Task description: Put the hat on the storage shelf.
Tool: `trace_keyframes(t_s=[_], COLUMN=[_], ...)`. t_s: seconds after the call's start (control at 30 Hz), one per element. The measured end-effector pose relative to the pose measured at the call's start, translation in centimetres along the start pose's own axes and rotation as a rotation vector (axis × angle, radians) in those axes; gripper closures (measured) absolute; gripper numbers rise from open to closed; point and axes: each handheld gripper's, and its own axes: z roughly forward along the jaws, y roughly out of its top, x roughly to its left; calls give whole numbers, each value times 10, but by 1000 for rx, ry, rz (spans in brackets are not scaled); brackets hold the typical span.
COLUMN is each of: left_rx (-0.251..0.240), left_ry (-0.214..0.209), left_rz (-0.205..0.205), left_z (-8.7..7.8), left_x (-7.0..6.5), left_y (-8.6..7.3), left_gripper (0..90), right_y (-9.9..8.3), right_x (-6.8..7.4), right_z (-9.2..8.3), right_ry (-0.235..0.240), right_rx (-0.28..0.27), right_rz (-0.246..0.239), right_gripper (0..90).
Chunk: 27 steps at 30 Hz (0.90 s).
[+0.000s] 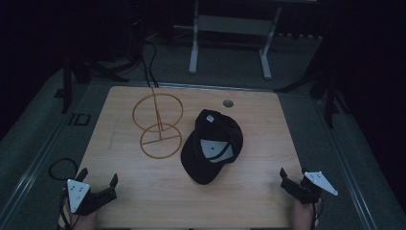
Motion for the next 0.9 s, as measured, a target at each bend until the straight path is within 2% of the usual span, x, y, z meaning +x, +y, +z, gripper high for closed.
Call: trace_keyframes(t_s=[0.5, 0.63, 0.73, 0.87, 0.9], left_rx=[2, 3, 4, 2, 2], left_ry=[1, 2, 3, 4, 3], left_rz=[-6, -6, -5, -8, -9], left_z=[0, 0, 0, 0, -1], left_x=[0, 0, 0, 0, 1], left_y=[0, 0, 0, 0, 0], left_gripper=[5, 5, 5, 5, 5], right_y=[0, 0, 1, 2, 5], right_x=[1, 1, 1, 3, 4], right_z=[1, 1, 3, 4, 3], right_ry=[3, 4, 11, 14, 29], right_rx=[4, 6, 16, 19, 17], right_rz=[-14, -13, 10, -6, 9], right_gripper=[137, 138, 137, 137, 137])
